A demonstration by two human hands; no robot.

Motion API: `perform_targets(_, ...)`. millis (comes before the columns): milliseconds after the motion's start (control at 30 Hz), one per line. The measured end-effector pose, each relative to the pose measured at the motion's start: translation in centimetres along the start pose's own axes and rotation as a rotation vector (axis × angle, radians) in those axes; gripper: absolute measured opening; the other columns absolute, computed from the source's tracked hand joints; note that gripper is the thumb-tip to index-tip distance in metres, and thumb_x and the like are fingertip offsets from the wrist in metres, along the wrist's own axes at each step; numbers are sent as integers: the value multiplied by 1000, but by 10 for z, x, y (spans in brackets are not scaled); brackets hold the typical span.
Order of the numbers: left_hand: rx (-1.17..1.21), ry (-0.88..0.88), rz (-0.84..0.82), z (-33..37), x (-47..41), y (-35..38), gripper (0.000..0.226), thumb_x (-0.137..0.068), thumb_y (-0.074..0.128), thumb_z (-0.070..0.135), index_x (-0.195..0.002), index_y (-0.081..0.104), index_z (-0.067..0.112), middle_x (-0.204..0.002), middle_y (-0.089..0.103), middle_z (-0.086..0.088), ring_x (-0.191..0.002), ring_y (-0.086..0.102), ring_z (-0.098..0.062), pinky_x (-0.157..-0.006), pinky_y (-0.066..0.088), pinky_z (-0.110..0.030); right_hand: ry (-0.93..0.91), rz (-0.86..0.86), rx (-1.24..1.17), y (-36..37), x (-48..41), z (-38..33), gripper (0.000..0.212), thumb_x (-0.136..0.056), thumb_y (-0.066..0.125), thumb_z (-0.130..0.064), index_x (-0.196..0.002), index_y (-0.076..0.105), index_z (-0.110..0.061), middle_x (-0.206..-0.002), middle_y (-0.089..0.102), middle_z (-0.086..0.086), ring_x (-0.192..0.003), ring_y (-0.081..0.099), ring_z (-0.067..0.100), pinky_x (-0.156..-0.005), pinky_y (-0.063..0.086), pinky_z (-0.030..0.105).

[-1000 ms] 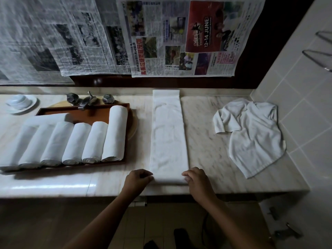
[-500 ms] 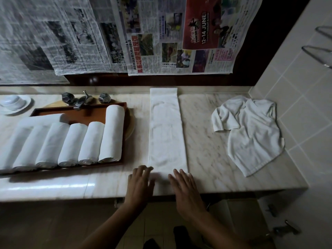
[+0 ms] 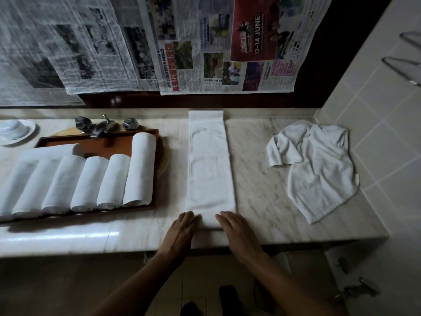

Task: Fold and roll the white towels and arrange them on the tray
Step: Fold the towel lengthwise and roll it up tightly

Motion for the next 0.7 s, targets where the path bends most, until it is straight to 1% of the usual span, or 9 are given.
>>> perform_targets(67, 16, 2, -25, -4, 2, 2, 55, -81, 41, 11, -131, 64, 11, -115, 58, -3, -100, 57, -25, -75, 55, -34, 21, 14, -49, -3, 6, 5, 66, -76, 42, 4, -137, 59, -13, -140, 59, 10, -124, 60, 28, -96, 57, 38)
perform_targets(133, 69, -12, -41, -6, 4, -1, 49, -80, 58, 6, -129, 63, 14, -110, 61, -1, -98, 58, -26, -77, 53, -36, 38, 28, -100, -4, 14, 10, 71, -73, 52, 12, -138, 58, -14, -143, 53, 11, -124, 58, 28, -91, 57, 35)
perform_targets(200, 162, -66, -56, -4, 9, -8, 44, -84, 69, 6, -126, 61, 16, -110, 65, 0, -99, 59, -24, -80, 52, -36, 30, 40, -108, -4, 20, 13, 72, -75, 51, 16, -140, 57, -16, -140, 49, 6, -124, 54, 24, -83, 57, 34)
perform_targets(267, 256, -103, -70, -1, 15, -13, 31, -91, 69, 12, -119, 59, 19, -108, 64, 3, -97, 59, -19, -79, 50, -33, 27, 40, -125, -5, 23, 15, 75, -77, 53, 19, -141, 56, -19, -133, 49, -3, -121, 52, 20, -81, 55, 33)
perform_targets(367, 377, -189, -36, -9, 22, -13, 19, -93, 70, 19, -110, 62, 24, -106, 61, 11, -91, 62, -10, -77, 54, -33, 43, 90, -199, -9, 24, 16, 56, -86, 67, 6, -133, 61, -25, -124, 57, -11, -114, 53, 14, -87, 50, 29)
perform_targets(433, 448, -261, -7, -16, 22, -11, 17, -92, 72, 19, -107, 67, 27, -105, 61, 16, -89, 63, -3, -79, 56, -30, 90, 103, -223, -14, 23, 19, 42, -95, 66, -6, -130, 60, -27, -125, 61, -14, -116, 53, 10, -93, 43, 28)
perform_targets(500, 523, -345, 7, -18, 20, -11, 16, -92, 74, 17, -104, 71, 27, -104, 62, 17, -91, 63, 1, -80, 56, -25, 123, 99, -256, -19, 21, 22, 34, -98, 62, -8, -127, 60, -27, -126, 63, -14, -117, 54, 9, -95, 42, 31)
perform_targets(633, 604, -475, 16, -20, 14, -14, 16, -89, 78, 15, -99, 76, 26, -98, 65, 8, -88, 63, 1, -68, 49, -12, 126, 116, -272, -18, 15, 24, 22, -99, 60, -15, -117, 65, -27, -119, 64, -14, -112, 58, 16, -90, 46, 37)
perform_targets(700, 611, -509, -8, -22, 11, -16, 14, -90, 77, 20, -101, 76, 28, -97, 67, 8, -85, 62, 2, -67, 44, -8, 126, 172, -250, -12, 15, 26, 26, -93, 66, -10, -113, 68, -27, -118, 64, -11, -109, 60, 19, -85, 50, 36)
Point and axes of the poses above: each hand's wrist, its own x-axis away from the middle knuckle, its own y-axis out of the palm, z = x × y, the point moved 6 cm from there along -x, towards the middle knuckle
